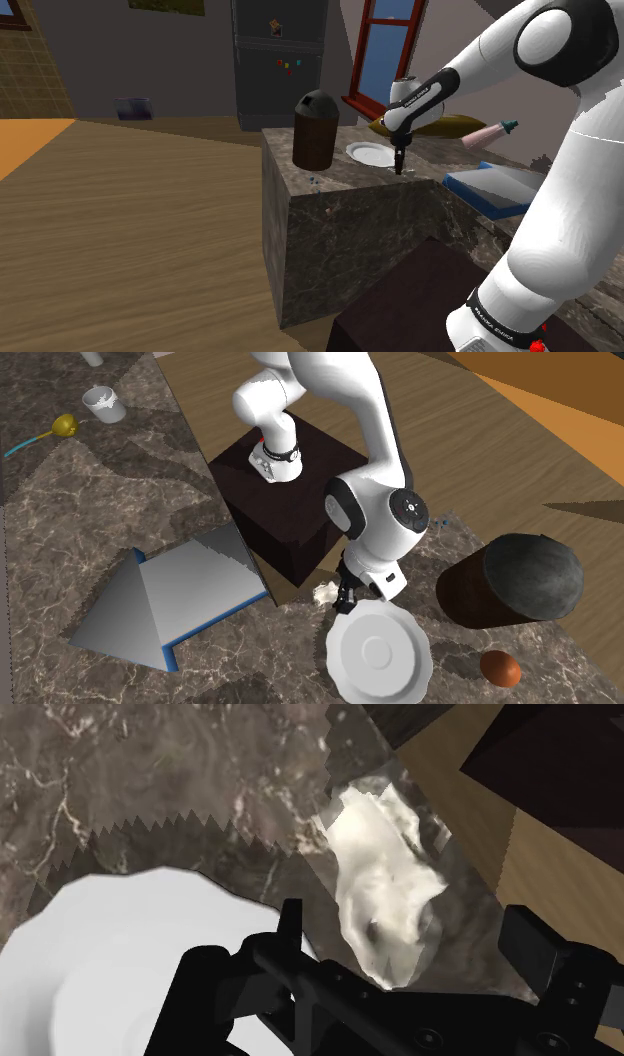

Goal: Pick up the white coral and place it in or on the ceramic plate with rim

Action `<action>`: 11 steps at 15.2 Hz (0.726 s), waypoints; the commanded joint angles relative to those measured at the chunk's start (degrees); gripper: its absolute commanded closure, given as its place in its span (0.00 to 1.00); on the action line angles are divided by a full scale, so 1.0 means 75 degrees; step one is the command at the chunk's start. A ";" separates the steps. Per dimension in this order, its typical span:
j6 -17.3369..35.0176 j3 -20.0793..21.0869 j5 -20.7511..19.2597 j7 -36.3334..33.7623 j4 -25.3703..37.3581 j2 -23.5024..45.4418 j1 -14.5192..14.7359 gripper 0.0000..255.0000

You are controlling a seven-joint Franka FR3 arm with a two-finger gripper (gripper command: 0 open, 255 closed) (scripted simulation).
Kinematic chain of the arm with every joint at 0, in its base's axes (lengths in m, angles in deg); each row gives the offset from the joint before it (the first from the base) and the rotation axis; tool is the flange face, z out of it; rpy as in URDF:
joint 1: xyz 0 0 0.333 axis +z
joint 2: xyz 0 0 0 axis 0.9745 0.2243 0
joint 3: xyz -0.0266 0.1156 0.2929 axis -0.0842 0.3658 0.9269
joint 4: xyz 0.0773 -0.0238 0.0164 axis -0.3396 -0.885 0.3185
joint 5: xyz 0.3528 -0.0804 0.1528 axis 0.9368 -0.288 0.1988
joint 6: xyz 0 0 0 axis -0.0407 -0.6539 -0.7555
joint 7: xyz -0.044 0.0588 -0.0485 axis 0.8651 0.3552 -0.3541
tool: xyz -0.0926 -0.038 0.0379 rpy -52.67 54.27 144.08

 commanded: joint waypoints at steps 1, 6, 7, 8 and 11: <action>0.0153 -0.0003 0.0022 0.0050 -0.0027 0.0146 -0.0030 0.00; 0.0508 -0.0015 0.0078 0.0093 -0.0103 0.0420 -0.0105 0.00; 0.0508 -0.0015 0.0078 0.0094 -0.0102 0.0420 -0.0106 0.00; 0.0508 -0.0014 0.0078 0.0094 -0.0102 0.0420 -0.0106 0.00; 0.0508 -0.0014 0.0078 0.0094 -0.0102 0.0420 -0.0106 0.00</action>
